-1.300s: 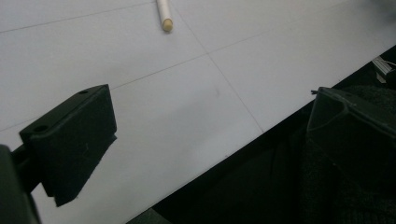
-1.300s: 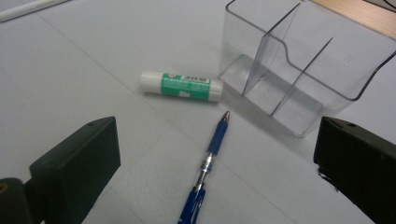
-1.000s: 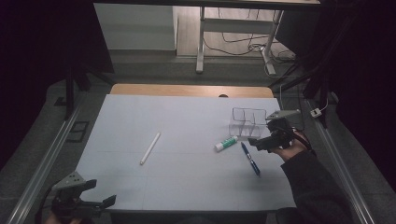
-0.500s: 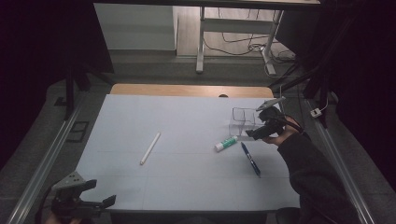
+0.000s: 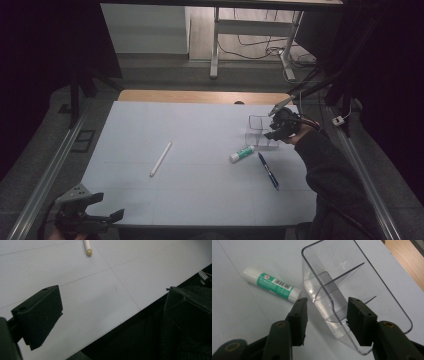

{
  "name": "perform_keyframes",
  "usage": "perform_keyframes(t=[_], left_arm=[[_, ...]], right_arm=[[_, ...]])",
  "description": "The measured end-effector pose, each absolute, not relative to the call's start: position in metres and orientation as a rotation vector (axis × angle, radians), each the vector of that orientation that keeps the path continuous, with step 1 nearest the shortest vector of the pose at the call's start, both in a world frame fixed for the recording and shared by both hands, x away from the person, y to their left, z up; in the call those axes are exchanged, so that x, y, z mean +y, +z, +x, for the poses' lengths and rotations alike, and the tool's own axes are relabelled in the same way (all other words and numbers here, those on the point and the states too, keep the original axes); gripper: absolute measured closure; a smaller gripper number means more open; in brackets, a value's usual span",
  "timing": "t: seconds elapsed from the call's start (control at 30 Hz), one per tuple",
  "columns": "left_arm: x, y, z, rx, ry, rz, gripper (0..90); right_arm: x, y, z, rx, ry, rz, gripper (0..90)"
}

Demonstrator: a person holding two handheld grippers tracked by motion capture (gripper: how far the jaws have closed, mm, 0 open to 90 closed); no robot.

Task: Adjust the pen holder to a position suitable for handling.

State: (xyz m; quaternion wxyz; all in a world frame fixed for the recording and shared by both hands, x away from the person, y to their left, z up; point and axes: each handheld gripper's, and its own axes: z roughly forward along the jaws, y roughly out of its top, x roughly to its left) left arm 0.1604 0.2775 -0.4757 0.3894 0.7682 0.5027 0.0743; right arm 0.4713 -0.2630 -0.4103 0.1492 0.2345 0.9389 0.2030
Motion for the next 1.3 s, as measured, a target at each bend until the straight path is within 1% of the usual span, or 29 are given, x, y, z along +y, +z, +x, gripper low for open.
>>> perform_keyframes(t=[0.13, 0.33, 0.43, 0.47, 0.53, 0.7, 0.77, 0.9, 1.03, 1.1, 1.3], left_arm=[[0.277, -0.476, 0.16, 1.279, 0.188, 1.954, 2.3], [0.278, -0.476, 0.161, 1.28, 0.184, 1.955, 2.4], [0.278, -0.476, 0.161, 1.279, 0.183, 1.956, 2.5], [0.278, -0.476, 0.161, 1.28, 0.183, 1.956, 2.5], [0.278, -0.476, 0.16, 1.28, 0.182, 1.955, 2.5], [0.278, -0.476, 0.16, 1.282, 0.181, 1.955, 2.6], [0.278, -0.476, 0.16, 1.283, 0.181, 1.955, 2.6], [0.278, -0.476, 0.16, 1.284, 0.18, 1.954, 2.6], [0.278, -0.476, 0.16, 1.285, 0.18, 1.956, 2.7], [0.278, -0.476, 0.16, 1.285, 0.18, 1.955, 2.7], [0.278, -0.476, 0.161, 1.287, 0.178, 1.954, 2.7]], right_arm=[[-0.261, -0.412, 0.48, 2.749, 0.557, 0.635, 60.4], [-0.255, -0.415, 0.492, 2.816, 0.464, 0.514, 65.9], [-0.251, -0.416, 0.497, 2.861, 0.396, 0.411, 70.3], [-0.251, -0.416, 0.497, 2.861, 0.396, 0.411, 70.3], [-0.249, -0.417, 0.501, 2.893, 0.348, 0.358, 73.0], [-0.248, -0.418, 0.507, 2.92, 0.316, 0.258, 73.1], [-0.245, -0.419, 0.506, 2.928, 0.31, 0.263, 74.7], [-0.243, -0.421, 0.505, 2.947, 0.287, 0.208, 82.7], [-0.242, -0.421, 0.504, 2.927, 0.275, 0.137, 84.1], [-0.242, -0.421, 0.502, 2.945, 0.271, 0.131, 88.1], [-0.244, -0.421, 0.5, 2.917, 0.239, 0.181, 88.8]])
